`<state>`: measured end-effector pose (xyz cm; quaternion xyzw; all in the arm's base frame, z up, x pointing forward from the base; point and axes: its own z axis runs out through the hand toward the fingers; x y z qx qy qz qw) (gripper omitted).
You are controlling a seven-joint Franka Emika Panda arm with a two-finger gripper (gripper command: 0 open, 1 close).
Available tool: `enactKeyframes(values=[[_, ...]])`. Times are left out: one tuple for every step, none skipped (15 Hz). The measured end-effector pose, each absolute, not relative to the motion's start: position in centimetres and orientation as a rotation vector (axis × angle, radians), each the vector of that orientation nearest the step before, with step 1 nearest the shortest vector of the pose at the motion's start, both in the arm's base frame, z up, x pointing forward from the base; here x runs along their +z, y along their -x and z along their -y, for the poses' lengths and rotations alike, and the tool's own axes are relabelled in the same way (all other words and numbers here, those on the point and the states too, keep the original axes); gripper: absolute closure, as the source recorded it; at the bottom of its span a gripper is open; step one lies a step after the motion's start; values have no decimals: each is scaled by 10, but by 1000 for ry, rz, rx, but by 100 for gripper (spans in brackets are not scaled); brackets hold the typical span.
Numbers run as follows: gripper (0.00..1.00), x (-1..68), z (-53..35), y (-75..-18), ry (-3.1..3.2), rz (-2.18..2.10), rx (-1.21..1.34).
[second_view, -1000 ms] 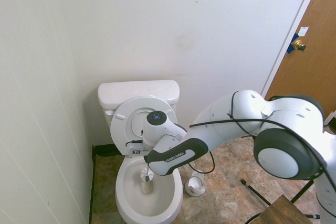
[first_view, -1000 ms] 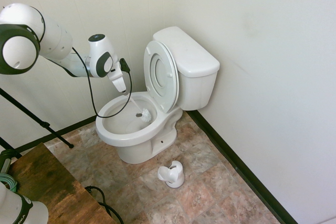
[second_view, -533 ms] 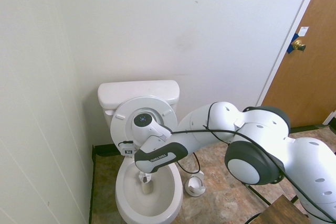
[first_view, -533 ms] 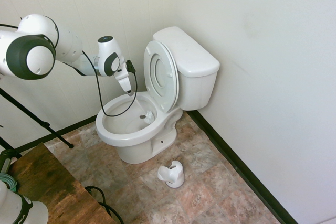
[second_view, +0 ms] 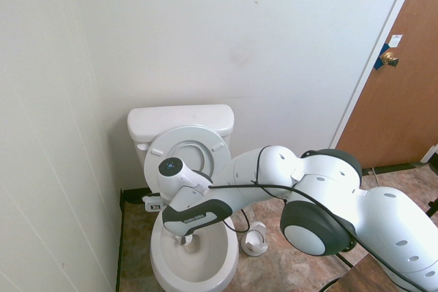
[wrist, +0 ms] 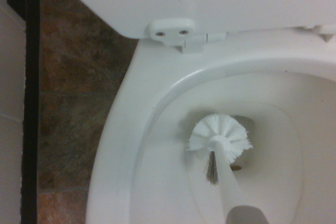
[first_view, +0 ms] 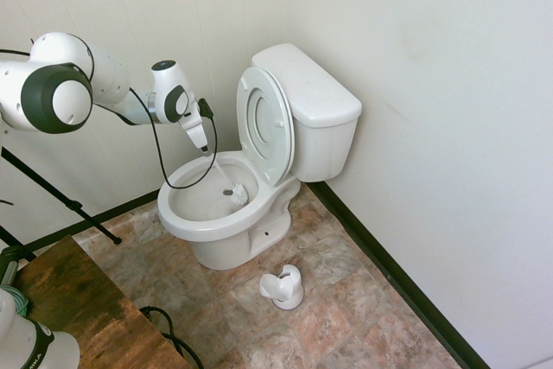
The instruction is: Clean the toilet
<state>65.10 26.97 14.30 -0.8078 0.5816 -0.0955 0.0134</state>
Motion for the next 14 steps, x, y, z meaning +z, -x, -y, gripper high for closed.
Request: enactKeyframes(values=[[100, 138, -275, -643, 2529, -1802, -292], [100, 133, -281, -633, 2541, -1789, -286], [100, 130, -287, -621, 2558, -1772, -276], [100, 128, -292, -607, 2574, -1756, -264], [100, 128, -296, -595, 2587, -1744, -253], [100, 129, -299, -584, 2600, -1735, -242], [100, 132, -301, -575, 2610, -1729, -231], [100, 135, -303, -569, 2613, -1726, -220], [100, 138, -302, -566, 2612, -1727, -215], [100, 139, -299, -565, 2609, -1734, -211], [100, 138, -294, -563, 2609, -1746, -202], [100, 135, -288, -561, 2607, -1759, -192], [100, 132, -279, -560, 2598, -1771, -187], [100, 129, -268, -559, 2592, -1783, -182]])
